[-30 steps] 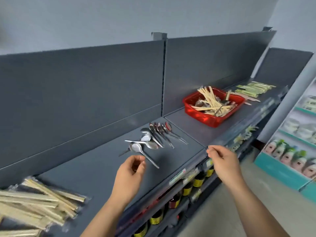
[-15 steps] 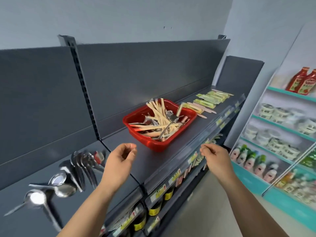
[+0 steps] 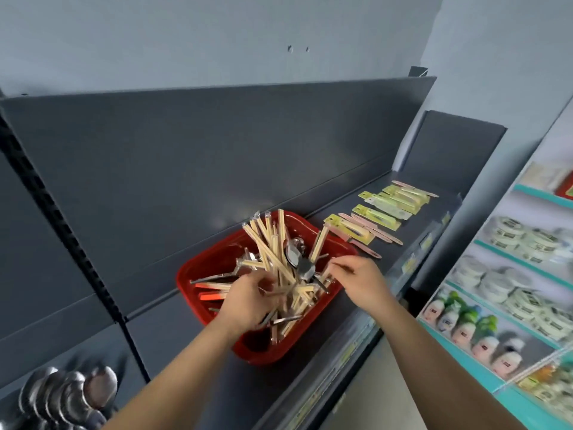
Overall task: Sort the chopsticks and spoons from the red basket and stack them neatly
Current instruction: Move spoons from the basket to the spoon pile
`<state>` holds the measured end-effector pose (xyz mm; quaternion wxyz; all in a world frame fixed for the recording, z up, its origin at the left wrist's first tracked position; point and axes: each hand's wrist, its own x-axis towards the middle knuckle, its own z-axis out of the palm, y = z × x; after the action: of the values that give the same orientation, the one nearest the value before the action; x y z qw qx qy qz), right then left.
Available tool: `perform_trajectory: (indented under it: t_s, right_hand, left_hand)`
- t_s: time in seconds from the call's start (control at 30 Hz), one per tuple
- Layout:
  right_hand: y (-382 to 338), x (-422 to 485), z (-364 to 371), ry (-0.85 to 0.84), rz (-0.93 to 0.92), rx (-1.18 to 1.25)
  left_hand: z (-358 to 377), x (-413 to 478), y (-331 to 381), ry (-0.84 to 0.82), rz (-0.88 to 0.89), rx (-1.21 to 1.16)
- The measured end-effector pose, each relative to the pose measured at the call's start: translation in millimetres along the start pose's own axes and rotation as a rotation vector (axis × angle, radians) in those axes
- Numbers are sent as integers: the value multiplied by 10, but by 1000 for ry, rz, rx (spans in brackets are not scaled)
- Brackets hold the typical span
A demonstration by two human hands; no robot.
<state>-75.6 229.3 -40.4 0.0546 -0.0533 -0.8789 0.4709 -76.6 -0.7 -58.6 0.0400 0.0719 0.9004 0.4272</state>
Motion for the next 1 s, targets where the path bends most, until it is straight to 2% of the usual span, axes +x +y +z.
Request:
perform_trajectory:
  t_s: [0.13, 0.33, 0.43, 0.57, 0.73, 0.83, 0.9, 1.0]
  right_hand:
    - [48, 366, 88, -105, -5, -21]
    - [170, 759, 217, -270, -32, -114]
    - [178, 931, 221, -451, -84, -227]
    - [205, 1150, 227, -635, -245, -394]
    - [255, 1358, 174, -719, -345, -202]
    - [213, 1488, 92, -670, -383, -124]
    - [161, 1570, 52, -533, -407, -18]
    - [71, 1675, 23, -328, -270, 286]
  left_hand:
    - [208, 278, -45, -68, -14, 116]
    - [221, 459, -133, 15, -37, 225]
    - [184, 517, -131, 107, -57, 113]
    - [50, 619, -39, 305, -77, -132]
    - [48, 816, 110, 397, -144, -261]
    - [103, 947, 147, 348, -230, -342]
    - [172, 1030, 149, 320, -286, -284]
    - [295, 1140, 195, 291, -319, -102]
